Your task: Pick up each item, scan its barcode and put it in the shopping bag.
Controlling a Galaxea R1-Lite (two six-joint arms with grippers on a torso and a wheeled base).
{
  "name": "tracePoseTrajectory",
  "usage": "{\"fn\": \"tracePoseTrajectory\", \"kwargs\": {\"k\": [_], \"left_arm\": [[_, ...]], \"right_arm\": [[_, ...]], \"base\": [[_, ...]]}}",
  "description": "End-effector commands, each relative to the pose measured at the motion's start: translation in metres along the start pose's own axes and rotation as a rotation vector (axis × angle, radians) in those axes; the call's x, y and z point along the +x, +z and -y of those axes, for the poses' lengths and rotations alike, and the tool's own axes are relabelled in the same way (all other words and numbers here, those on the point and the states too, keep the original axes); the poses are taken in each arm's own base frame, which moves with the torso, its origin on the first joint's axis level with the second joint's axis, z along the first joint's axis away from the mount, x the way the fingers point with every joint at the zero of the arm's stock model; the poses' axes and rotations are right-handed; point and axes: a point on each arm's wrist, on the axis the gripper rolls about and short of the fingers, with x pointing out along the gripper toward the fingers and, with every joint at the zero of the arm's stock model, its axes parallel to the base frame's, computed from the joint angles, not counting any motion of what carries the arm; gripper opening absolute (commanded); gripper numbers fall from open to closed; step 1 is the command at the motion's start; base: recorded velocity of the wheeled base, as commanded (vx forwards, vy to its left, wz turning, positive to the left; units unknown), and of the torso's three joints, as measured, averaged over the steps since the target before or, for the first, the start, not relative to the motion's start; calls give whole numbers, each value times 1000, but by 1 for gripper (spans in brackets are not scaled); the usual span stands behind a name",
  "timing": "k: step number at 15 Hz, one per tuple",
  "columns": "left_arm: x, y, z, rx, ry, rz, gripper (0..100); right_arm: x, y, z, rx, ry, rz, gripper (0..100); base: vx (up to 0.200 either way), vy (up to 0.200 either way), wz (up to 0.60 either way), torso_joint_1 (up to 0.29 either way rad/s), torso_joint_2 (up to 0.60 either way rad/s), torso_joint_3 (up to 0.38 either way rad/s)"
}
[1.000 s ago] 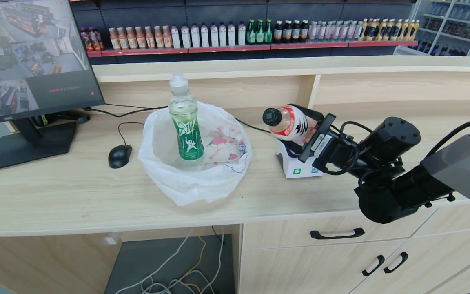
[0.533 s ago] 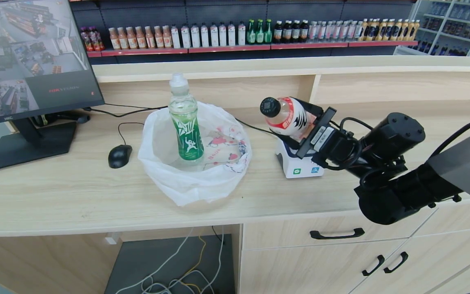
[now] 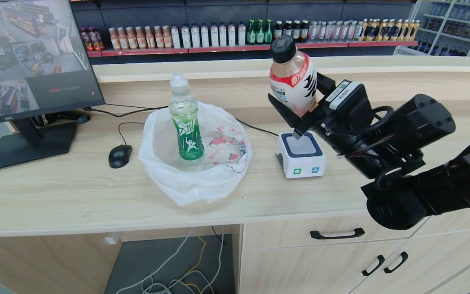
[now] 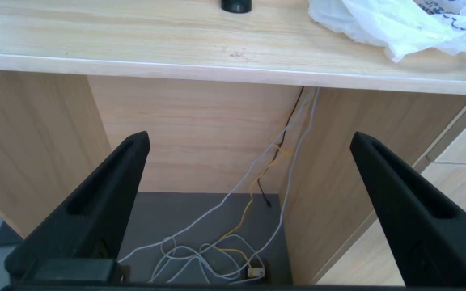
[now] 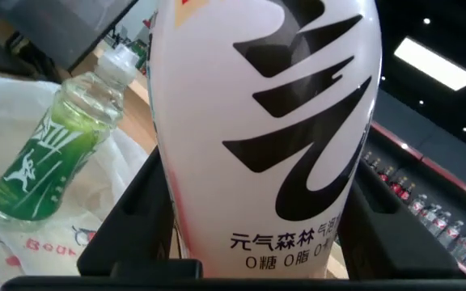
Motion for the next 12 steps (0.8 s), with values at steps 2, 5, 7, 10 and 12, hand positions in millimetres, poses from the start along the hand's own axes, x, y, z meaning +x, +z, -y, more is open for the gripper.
{"fn": "tracePoseTrajectory", "kwargs": {"k": [2,5,7,10,12], "left_arm": [[0,0,0,0,1,0,100],[0,0,0,0,1,0,100],[0,0,0,1,1,0,100],[0,0,0,1,1,0,100],[0,0,0,1,1,0,100]], "right_arm": [[-15,32,0,162,-61,-45,0],[-25,45,15,385,-263,-117,0],[-30,46,15,460,-313,-145,0],[-44,45,8,529,-409,-235,0],[-46,44,9,549,-473,-260,0]], "base": [[0,0,0,0,0,0],[0,0,0,0,0,0],[0,0,0,0,0,0],[0,0,0,0,0,0],[0,0,0,0,0,0]]}}
